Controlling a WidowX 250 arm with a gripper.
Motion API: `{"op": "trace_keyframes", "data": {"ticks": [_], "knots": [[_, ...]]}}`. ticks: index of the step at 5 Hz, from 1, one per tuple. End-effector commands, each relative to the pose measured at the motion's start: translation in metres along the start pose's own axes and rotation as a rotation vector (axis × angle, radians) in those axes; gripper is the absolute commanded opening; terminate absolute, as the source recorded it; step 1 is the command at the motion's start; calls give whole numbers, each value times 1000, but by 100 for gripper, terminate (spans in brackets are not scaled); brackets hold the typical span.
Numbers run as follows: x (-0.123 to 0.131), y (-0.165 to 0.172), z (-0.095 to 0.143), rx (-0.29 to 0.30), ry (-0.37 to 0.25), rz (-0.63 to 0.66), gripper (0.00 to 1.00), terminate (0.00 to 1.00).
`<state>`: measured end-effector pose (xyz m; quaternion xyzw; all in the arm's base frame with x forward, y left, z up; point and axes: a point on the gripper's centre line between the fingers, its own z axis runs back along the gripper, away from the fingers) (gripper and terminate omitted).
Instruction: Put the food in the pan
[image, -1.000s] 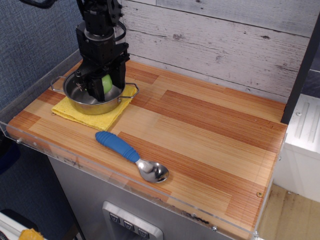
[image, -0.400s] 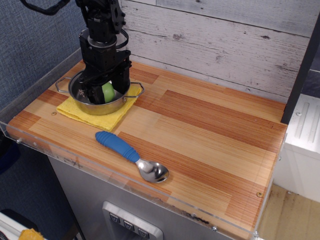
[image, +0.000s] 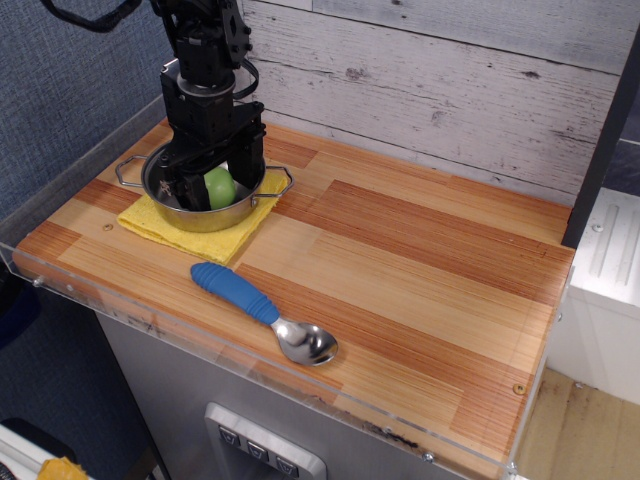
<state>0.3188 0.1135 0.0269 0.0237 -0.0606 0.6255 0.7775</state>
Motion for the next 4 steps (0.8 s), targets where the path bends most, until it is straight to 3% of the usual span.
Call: {"op": "trace_keyframes", "data": {"ticks": [1, 3, 4], "knots": [[6, -1, 33, -76, -20, 2, 100, 0], [7, -1, 90, -145, -53, -18, 100, 0], [2, 3, 117, -200, -60, -16, 100, 100]]}}
